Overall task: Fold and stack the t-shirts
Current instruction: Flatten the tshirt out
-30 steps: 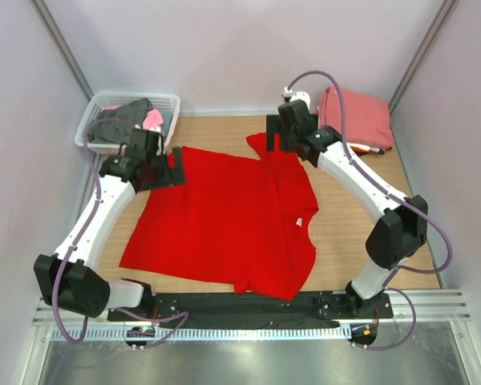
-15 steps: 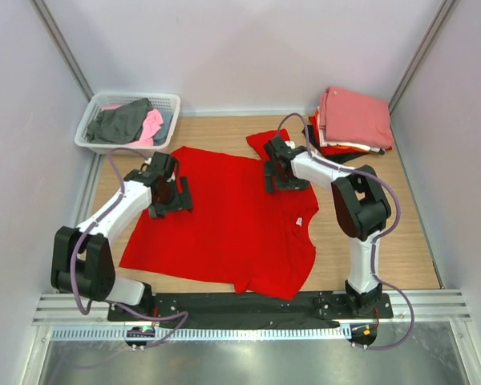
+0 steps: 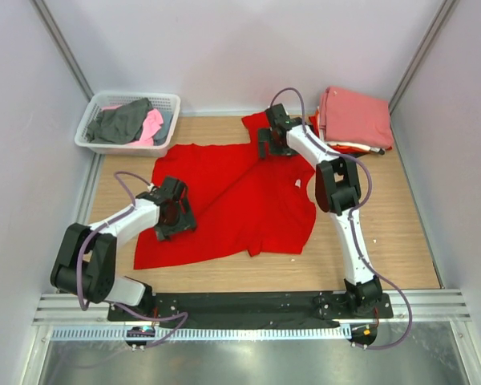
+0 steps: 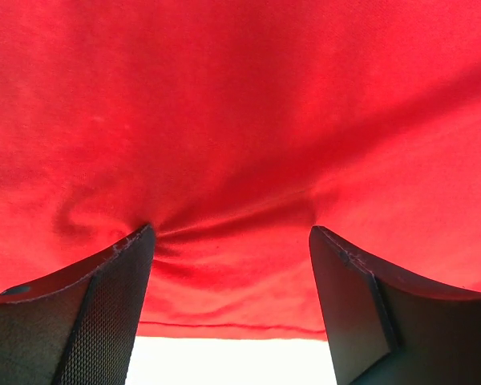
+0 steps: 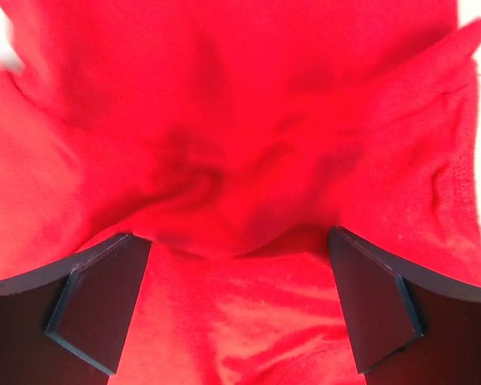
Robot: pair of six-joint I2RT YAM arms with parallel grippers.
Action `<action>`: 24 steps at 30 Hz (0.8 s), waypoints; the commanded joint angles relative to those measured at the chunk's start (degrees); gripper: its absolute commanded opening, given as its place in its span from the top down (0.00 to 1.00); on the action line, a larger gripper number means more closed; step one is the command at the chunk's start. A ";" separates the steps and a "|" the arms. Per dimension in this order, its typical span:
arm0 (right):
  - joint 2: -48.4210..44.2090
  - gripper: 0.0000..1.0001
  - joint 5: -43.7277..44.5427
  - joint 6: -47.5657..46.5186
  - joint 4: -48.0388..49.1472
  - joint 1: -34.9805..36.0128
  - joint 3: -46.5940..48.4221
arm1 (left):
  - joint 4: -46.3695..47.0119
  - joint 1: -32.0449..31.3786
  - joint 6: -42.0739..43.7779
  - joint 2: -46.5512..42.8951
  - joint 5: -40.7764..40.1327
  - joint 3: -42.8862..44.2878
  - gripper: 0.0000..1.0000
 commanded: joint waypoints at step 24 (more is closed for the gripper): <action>-54.53 0.00 -9.50 12.37 3.71 -1.26 -45.53 | -24.41 -5.35 11.31 -14.59 -4.38 27.12 0.18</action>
